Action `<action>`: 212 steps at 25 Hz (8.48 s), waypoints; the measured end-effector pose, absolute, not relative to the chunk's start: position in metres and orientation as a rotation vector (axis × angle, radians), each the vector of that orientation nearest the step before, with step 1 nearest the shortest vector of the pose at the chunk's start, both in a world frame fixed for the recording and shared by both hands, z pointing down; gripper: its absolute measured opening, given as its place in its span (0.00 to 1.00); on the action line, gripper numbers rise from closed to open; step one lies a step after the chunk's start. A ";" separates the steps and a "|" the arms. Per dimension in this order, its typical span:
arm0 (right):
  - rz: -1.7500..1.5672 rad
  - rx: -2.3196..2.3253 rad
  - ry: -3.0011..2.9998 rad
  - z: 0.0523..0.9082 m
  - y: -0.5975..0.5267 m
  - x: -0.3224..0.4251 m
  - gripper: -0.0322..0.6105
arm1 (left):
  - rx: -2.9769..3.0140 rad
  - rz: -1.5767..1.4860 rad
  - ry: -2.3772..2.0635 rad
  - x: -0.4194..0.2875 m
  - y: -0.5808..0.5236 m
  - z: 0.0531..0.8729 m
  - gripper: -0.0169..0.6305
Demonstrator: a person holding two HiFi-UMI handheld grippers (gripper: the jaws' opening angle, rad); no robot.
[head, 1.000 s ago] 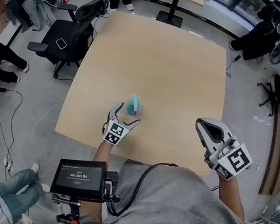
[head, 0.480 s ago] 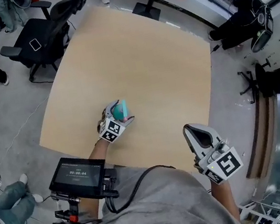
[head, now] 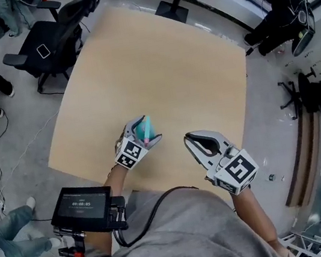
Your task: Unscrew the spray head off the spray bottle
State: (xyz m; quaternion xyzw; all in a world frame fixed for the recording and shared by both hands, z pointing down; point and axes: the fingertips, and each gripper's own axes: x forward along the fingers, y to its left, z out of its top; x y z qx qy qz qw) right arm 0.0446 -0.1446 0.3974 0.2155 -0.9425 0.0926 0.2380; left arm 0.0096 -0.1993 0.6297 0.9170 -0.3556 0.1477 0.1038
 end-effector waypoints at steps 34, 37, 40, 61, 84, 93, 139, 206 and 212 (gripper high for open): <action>-0.080 0.256 -2.806 0.368 -0.157 -0.031 0.27 | 2.817 0.776 -0.598 0.037 -0.172 0.466 0.64; 0.025 0.261 -2.823 0.358 -0.155 -0.030 0.27 | 2.827 0.870 -0.557 0.034 -0.165 0.462 0.64; 0.090 0.137 -2.917 0.336 -0.142 -0.032 0.26 | 2.867 0.718 -0.379 0.043 -0.146 0.440 0.64; 0.009 0.276 -3.065 0.289 -0.136 -0.009 0.26 | 2.733 0.410 -0.619 0.033 -0.140 0.390 0.64; 0.169 -0.351 -2.932 0.295 -0.065 -0.021 0.25 | 2.965 0.700 -0.070 0.060 -0.060 0.393 0.64; 0.644 -1.173 -2.877 0.285 -0.047 0.016 0.25 | 2.843 0.238 0.471 0.069 -0.010 0.358 0.64; -0.816 -0.180 -2.253 0.325 -0.086 0.032 0.32 | 2.828 0.507 -0.225 0.066 -0.072 0.460 0.64; 0.170 0.470 -3.038 0.312 -0.114 0.009 0.27 | 3.045 0.384 -0.431 0.079 -0.103 0.414 0.64; 0.158 0.451 -3.133 0.279 -0.135 0.038 0.27 | 3.033 0.321 -0.442 0.063 -0.107 0.448 0.64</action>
